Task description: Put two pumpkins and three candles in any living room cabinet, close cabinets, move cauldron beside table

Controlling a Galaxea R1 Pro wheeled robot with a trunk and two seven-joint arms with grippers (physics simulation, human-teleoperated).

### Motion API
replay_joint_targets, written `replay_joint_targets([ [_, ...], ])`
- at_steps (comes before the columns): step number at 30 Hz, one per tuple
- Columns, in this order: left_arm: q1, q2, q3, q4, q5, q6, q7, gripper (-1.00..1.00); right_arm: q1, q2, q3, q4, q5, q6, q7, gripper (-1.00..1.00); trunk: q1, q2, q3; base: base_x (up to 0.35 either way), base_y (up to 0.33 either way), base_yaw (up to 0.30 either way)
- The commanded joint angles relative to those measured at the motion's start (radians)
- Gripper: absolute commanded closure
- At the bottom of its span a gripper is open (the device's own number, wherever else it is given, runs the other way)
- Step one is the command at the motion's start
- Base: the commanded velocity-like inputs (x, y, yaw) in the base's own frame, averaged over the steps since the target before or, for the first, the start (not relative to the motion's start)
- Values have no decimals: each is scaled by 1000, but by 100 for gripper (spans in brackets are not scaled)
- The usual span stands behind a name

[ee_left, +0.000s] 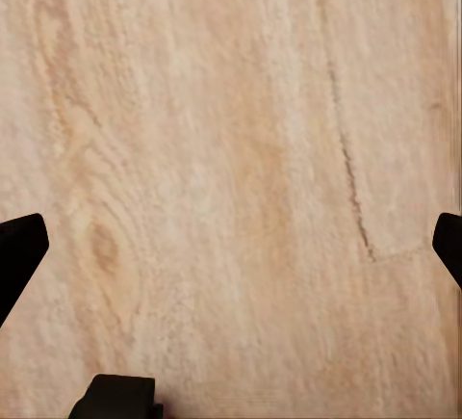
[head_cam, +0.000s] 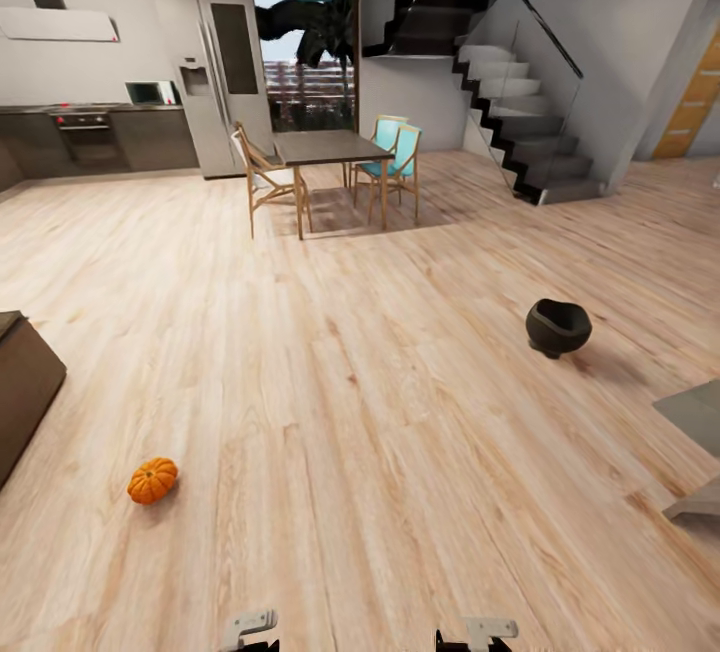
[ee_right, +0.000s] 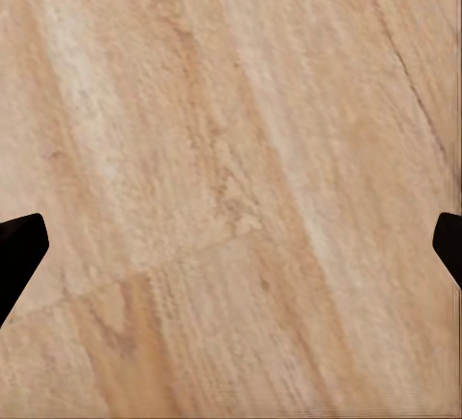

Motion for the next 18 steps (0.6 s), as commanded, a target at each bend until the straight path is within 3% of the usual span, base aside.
replay_joint_targets([
  [1, 0, 0, 0, 0, 0, 0, 0, -100, 0, 0, 0, 0, 0, 0, 0, -100, 0, 0, 0, 0, 0, -294],
  [14, 0, 0, 0, 0, 0, 0, 0, -100, 0, 0, 0, -1, 0, 0, 0, -100, 0, 0, 0, 0, 0, -292],
  [18, 0, 0, 0, 0, 0, 0, 0, -100, 0, 1, 1, -1, 1, 0, -1, -100, 0, 0, -1, 0, 0, -114],
])
